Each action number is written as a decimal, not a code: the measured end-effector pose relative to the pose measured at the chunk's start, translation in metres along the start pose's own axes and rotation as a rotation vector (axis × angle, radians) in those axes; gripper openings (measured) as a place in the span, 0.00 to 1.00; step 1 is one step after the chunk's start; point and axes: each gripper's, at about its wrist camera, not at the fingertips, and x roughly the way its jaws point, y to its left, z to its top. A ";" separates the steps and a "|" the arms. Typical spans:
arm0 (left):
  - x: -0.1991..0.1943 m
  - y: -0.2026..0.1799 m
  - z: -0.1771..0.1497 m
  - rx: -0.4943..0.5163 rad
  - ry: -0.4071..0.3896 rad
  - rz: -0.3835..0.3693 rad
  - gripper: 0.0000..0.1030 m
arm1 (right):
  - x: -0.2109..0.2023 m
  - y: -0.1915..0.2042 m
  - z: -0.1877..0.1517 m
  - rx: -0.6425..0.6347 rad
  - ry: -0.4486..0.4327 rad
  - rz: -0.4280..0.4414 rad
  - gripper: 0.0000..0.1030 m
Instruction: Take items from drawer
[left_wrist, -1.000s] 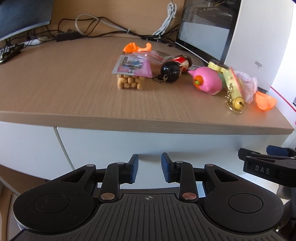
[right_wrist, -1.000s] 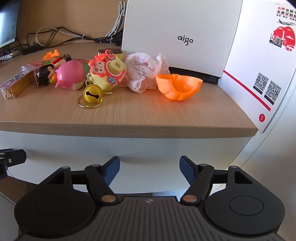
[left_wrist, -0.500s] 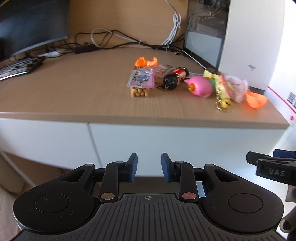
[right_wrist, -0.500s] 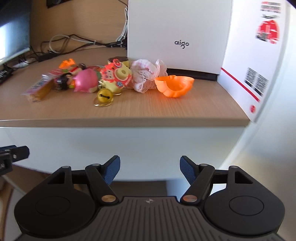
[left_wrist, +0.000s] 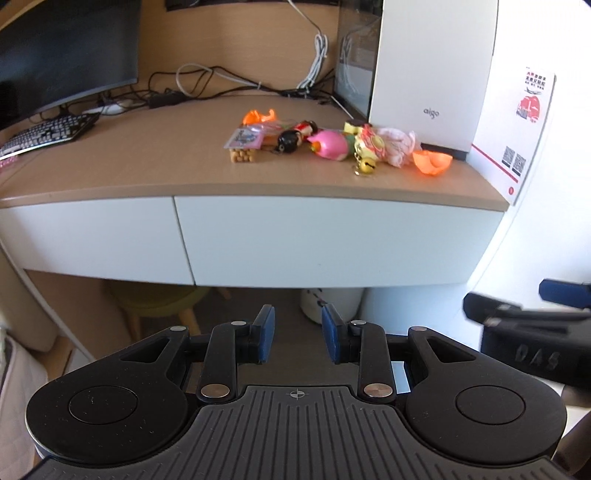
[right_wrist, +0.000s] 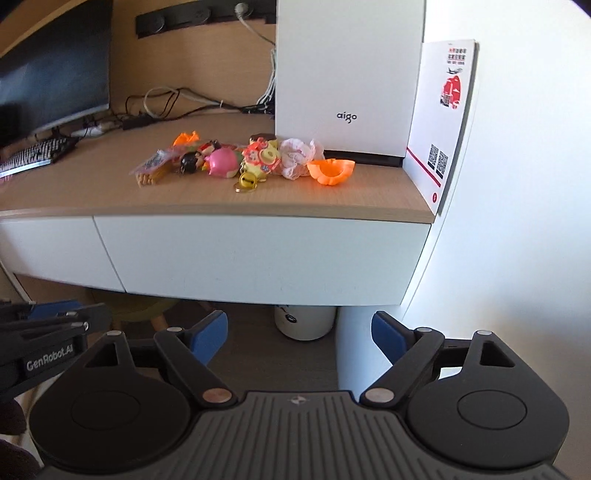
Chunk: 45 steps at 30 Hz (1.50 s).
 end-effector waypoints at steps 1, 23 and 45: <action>-0.002 -0.001 -0.001 0.000 -0.001 0.001 0.31 | -0.002 0.001 -0.003 0.000 0.007 0.002 0.83; -0.014 -0.009 -0.007 -0.001 0.004 -0.011 0.31 | -0.012 0.000 -0.010 0.069 0.033 0.037 0.83; -0.009 -0.012 -0.007 0.002 0.012 -0.023 0.31 | -0.007 -0.002 -0.013 0.080 0.057 0.035 0.83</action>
